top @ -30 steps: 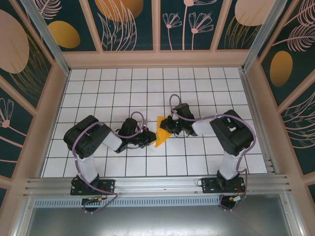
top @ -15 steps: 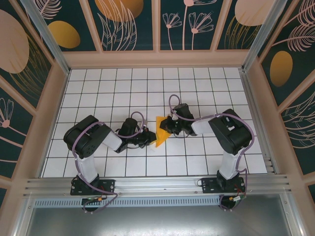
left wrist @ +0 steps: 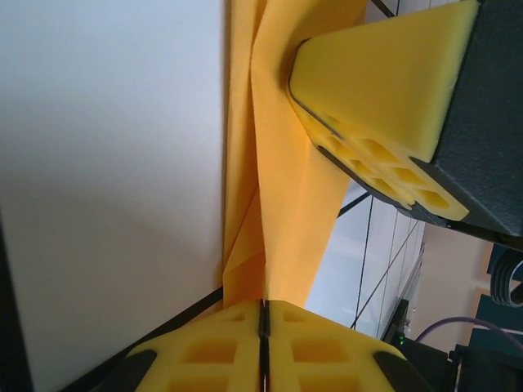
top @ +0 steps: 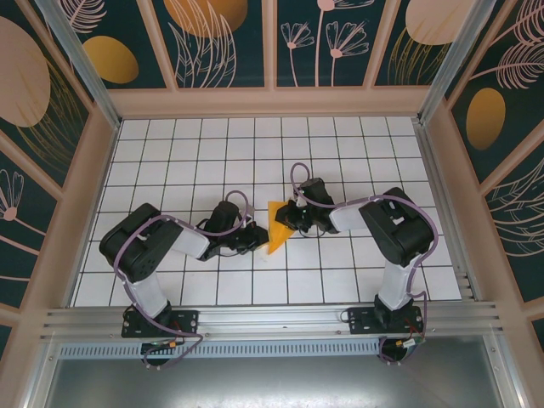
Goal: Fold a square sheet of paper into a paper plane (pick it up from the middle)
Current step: Fourth fold the wing at the center of the table.
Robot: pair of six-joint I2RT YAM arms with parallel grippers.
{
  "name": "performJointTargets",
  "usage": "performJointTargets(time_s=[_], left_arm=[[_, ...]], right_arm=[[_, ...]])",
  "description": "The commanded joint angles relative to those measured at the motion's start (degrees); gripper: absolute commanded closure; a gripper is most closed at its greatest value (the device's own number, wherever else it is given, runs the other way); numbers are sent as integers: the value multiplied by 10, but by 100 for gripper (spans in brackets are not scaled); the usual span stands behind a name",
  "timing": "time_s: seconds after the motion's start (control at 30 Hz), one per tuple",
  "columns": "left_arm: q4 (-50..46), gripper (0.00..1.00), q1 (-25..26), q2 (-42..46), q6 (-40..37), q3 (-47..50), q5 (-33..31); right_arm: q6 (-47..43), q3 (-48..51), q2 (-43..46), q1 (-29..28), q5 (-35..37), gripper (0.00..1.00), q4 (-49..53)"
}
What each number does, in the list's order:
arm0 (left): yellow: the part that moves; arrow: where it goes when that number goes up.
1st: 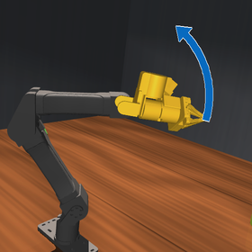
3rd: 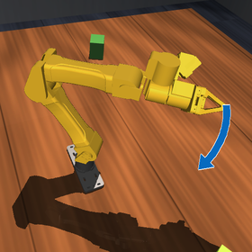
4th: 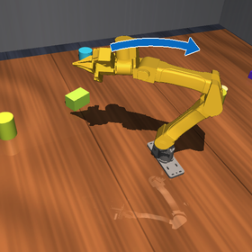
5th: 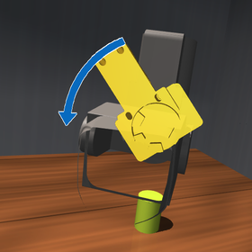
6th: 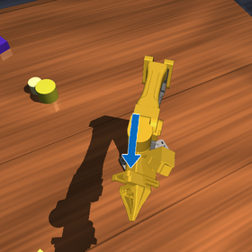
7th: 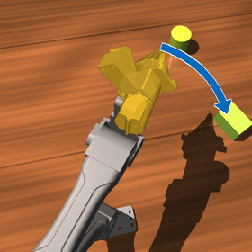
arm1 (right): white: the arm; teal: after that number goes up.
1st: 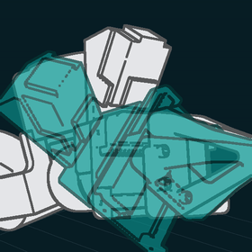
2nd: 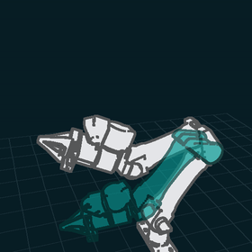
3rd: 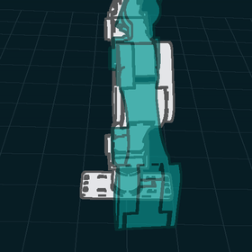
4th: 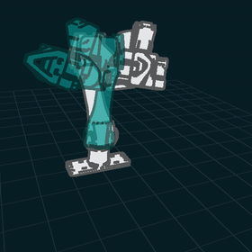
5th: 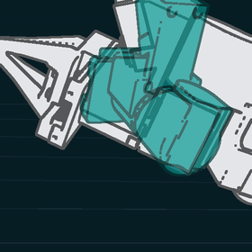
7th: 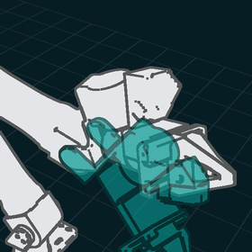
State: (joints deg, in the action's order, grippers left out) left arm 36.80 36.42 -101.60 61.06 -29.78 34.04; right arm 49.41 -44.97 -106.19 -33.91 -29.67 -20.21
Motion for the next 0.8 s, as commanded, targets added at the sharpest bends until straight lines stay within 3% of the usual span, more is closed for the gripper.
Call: performJointTargets(time_s=[0.0, 0.2, 0.4, 0.77], left_arm=[[-49, 92, 3, 9, -24, 0, 3], [-72, 98, 11, -11, -40, -15, 28], [-119, 94, 21, -24, -78, -29, 49], [-138, 87, 22, 31, -82, -28, 50]], right_arm=[[-15, 1, -23, -6, 18, 86, 32], [-16, 4, -26, -9, 22, 86, 35], [-16, 6, -28, -12, 30, 86, 39], [-20, 10, -30, -16, 36, 86, 47]])
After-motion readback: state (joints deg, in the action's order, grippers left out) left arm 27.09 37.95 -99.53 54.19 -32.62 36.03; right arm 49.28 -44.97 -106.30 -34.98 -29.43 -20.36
